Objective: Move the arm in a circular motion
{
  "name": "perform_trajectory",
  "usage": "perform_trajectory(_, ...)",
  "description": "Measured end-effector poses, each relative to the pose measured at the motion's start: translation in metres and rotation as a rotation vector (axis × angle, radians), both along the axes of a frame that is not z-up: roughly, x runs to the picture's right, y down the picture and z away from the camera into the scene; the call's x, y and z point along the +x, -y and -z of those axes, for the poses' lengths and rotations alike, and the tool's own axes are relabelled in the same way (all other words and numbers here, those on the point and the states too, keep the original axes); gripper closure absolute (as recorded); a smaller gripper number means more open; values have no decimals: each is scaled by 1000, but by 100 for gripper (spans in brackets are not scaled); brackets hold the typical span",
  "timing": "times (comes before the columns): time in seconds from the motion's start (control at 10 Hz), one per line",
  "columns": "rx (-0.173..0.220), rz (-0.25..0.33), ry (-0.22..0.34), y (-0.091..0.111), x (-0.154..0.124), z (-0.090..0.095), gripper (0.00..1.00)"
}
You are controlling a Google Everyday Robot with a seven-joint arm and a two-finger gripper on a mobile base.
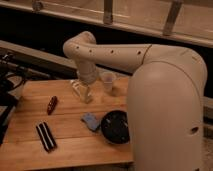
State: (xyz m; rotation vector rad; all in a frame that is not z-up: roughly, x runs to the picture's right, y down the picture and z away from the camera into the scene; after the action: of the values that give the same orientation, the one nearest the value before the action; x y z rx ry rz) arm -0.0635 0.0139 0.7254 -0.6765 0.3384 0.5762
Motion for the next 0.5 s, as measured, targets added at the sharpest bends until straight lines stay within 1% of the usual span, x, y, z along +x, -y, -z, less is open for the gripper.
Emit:
perform_trajectory(0.2, -7, 6, 6, -2, 0, 1, 14)
perform_trajectory(0.4, -5, 9, 0, -1, 17, 1, 14)
perform_trajectory(0.5, -6, 10, 6, -1, 14, 1, 14)
